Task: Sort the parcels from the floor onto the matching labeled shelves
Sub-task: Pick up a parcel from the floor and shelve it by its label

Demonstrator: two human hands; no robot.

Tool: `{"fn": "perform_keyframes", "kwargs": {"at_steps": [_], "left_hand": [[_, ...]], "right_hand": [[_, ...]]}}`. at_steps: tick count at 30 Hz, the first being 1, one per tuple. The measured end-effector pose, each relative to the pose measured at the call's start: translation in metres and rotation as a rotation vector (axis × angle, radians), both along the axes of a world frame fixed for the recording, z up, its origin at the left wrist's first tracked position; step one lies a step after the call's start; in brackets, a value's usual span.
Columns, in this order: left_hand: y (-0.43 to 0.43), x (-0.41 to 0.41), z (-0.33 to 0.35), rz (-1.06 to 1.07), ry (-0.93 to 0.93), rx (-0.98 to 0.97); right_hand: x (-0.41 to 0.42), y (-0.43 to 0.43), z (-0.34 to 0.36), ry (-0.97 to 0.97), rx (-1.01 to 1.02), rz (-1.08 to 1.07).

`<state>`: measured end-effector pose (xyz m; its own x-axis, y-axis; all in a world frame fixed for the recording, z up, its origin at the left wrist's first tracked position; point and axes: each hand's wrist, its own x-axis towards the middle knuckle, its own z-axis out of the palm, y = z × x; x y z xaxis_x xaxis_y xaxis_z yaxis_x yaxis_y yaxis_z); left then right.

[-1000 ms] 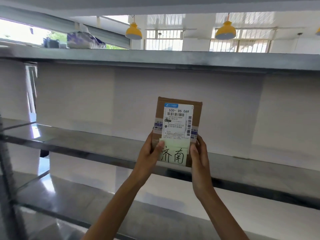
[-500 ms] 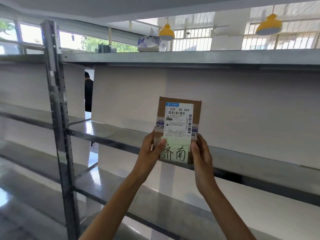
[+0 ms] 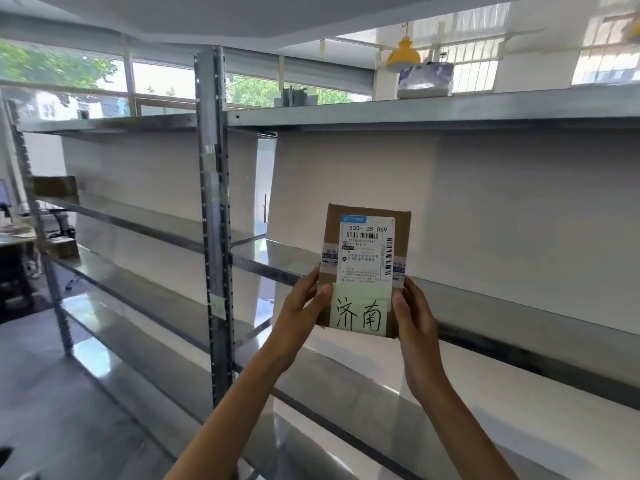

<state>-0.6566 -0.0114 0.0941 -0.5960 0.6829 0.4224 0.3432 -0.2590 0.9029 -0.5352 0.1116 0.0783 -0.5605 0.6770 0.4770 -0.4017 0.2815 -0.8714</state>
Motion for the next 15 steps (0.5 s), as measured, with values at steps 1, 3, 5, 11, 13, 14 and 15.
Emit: {"fn": "perform_keyframes", "kwargs": {"at_steps": [1,3,5,11,13,14,15], "left_hand": [[-0.003,-0.008,0.000,0.009,-0.002,0.002],[-0.008,-0.023,0.001,0.014,-0.011,0.012],[-0.011,-0.038,0.001,0.021,-0.024,0.015],[-0.005,-0.089,-0.002,0.073,-0.017,0.017],[0.000,-0.107,-0.001,0.080,0.000,0.008],[0.003,-0.116,0.001,0.078,0.011,0.004],[0.007,-0.125,0.004,0.074,0.020,0.000]], "right_hand": [[-0.009,-0.002,0.000,-0.002,-0.004,0.007],[-0.027,-0.004,0.000,-0.010,0.000,0.019],[-0.045,-0.005,-0.001,-0.017,0.006,0.029],[-0.102,0.006,0.001,-0.014,0.018,0.041],[-0.121,0.014,0.002,-0.012,0.010,0.045],[-0.130,0.017,0.003,-0.009,0.002,0.043],[-0.139,0.020,0.004,-0.005,-0.004,0.038]]}}
